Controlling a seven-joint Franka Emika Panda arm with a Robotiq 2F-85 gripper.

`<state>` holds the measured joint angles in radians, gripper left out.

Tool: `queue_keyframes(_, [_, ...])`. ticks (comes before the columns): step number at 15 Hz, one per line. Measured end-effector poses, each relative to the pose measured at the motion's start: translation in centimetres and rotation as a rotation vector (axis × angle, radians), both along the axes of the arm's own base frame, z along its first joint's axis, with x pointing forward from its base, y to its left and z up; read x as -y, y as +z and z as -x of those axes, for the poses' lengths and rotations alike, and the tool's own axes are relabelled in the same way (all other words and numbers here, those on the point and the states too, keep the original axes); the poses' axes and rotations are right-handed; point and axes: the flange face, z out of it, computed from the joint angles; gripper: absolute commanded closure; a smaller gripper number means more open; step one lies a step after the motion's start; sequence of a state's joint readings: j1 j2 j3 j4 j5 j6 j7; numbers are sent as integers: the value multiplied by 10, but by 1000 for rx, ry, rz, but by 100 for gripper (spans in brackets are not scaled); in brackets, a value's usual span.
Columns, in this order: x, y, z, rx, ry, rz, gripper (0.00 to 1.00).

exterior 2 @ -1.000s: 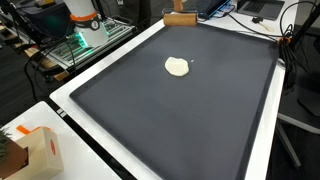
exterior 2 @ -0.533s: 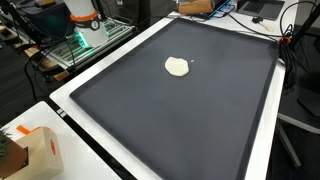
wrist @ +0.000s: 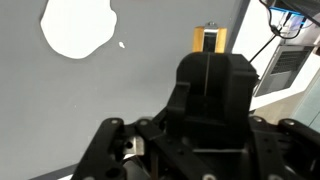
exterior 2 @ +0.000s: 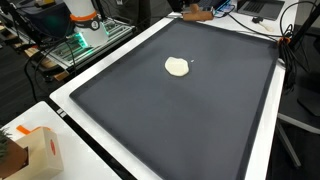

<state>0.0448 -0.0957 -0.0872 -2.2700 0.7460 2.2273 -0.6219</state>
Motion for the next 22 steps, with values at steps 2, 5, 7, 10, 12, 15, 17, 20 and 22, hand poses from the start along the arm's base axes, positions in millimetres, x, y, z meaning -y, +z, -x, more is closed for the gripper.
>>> queue_keyframes(2, [-2,-14,0,-13,14,-9,77])
queue_keyframes(5, [-5,-33,0,-35,36,-4,77])
queue_keyframes(7, [-5,-42,1,-47,47,-2,77])
queue_keyframes(10, [-4,-52,2,-57,61,2,77])
queue_keyframes(12, [-2,-59,3,-65,62,3,77])
queue_keyframes(15, [1,-68,6,-81,56,5,77])
queue_keyframes(17, [4,-73,6,-91,50,4,77])
queue_keyframes(20, [9,-79,7,-103,42,4,77])
queue_keyframes(22, [11,-81,7,-108,38,4,77])
